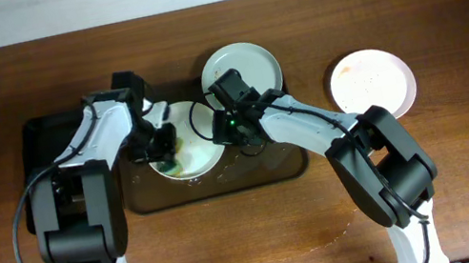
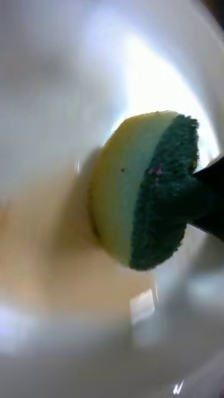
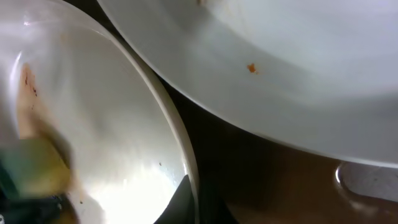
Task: Clean dirty plates on tray and stack at the side
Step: 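Scrub the tilted plate with the sponge in the left gripper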
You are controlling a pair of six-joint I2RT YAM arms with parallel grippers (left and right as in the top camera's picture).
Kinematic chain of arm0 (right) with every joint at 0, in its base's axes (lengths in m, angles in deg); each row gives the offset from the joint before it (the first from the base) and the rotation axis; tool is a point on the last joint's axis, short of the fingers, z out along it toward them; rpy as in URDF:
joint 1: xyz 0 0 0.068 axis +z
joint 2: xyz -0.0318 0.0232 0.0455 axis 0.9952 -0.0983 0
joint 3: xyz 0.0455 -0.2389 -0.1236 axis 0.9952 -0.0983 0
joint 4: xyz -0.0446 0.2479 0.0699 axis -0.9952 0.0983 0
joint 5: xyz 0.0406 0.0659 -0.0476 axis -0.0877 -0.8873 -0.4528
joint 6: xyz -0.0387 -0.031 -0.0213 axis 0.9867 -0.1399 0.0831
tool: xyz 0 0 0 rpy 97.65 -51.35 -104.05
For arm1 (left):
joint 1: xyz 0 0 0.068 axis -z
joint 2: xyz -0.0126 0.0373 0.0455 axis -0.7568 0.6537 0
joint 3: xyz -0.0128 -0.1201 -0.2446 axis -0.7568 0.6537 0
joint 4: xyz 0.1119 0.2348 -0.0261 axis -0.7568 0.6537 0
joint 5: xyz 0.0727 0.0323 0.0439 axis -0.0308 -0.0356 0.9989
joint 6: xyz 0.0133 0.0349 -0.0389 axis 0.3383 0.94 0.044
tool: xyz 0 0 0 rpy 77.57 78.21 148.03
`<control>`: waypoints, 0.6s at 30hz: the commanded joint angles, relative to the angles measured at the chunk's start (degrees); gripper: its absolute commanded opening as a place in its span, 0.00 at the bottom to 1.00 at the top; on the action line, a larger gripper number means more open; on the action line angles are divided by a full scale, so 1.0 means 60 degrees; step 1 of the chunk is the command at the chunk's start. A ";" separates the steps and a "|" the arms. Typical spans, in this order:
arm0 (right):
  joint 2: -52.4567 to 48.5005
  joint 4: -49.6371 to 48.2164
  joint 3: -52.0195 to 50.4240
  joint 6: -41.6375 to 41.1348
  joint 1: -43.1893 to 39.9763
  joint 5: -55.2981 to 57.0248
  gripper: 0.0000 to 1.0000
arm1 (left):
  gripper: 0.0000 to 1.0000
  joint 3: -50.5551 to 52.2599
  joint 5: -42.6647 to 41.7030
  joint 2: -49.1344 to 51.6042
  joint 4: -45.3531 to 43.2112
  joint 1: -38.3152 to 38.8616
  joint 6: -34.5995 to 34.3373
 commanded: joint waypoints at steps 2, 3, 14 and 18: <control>-0.0229 -0.0015 0.0091 0.0029 0.0011 -0.0164 0.04 | 0.01 0.0211 0.3439 0.0397 -0.1286 -0.0171 -0.1902; -0.0229 -0.0018 0.0091 0.0029 0.0011 -0.0193 0.04 | 0.01 0.0237 0.3421 0.0397 -0.1993 -0.0102 -0.1894; -0.0229 -0.0055 0.0091 0.0135 0.0011 -0.0408 0.04 | 0.00 0.0255 -0.3220 0.0397 -0.3209 0.0229 0.1803; -0.0229 -0.0051 0.0091 0.0138 0.0011 -0.0408 0.04 | 0.01 0.0251 -0.0328 0.0397 -0.4167 0.0233 0.0324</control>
